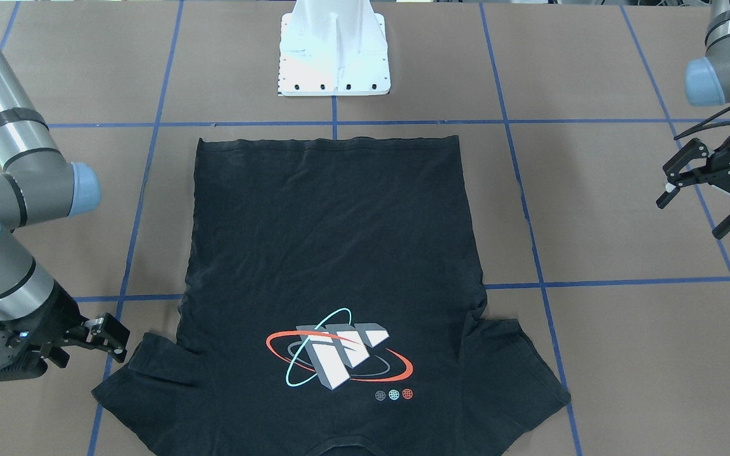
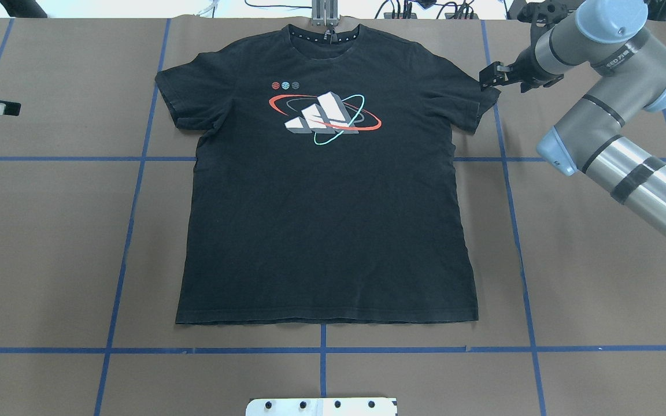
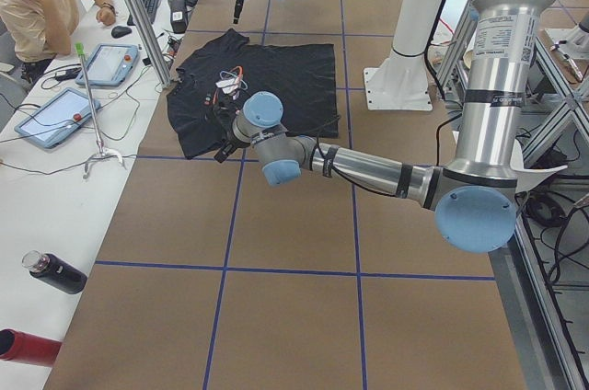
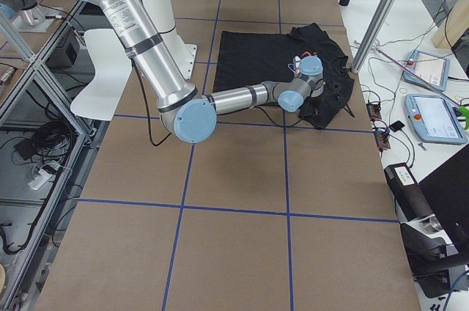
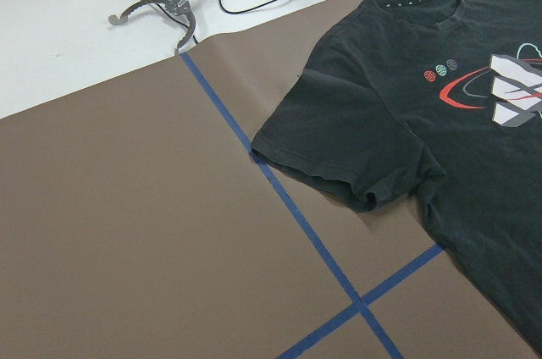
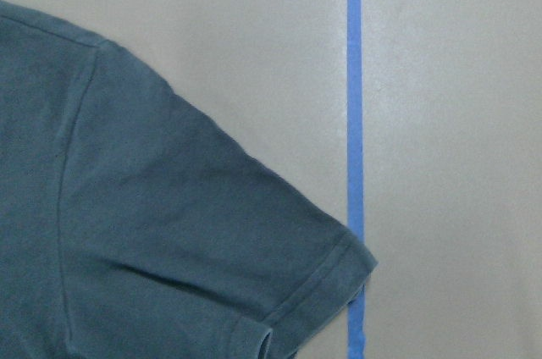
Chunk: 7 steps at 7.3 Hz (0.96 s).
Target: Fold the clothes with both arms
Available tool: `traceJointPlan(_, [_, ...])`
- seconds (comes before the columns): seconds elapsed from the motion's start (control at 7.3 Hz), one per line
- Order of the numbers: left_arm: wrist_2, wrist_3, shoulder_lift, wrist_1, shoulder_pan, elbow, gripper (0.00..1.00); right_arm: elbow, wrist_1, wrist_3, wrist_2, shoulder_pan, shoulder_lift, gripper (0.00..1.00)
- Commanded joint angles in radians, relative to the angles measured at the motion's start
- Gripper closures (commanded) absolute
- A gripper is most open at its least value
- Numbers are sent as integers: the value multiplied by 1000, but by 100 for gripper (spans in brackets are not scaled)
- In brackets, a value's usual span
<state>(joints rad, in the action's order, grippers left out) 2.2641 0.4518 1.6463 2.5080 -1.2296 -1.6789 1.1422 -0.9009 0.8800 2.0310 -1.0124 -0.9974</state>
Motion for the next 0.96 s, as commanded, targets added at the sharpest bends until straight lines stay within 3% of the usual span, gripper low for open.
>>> traceJointPlan(0.0, [0,-1,1,0,1,1,0,-136,69,-12,-5,-5,45,21])
traceJointPlan(0.41, [0,-2,1,0,1,1,0,-190,91,-12,-18,2,66,36])
traceJointPlan(0.82, [0,-4,1,0,1,1,0,-217,89,-12,-40,14,91,42])
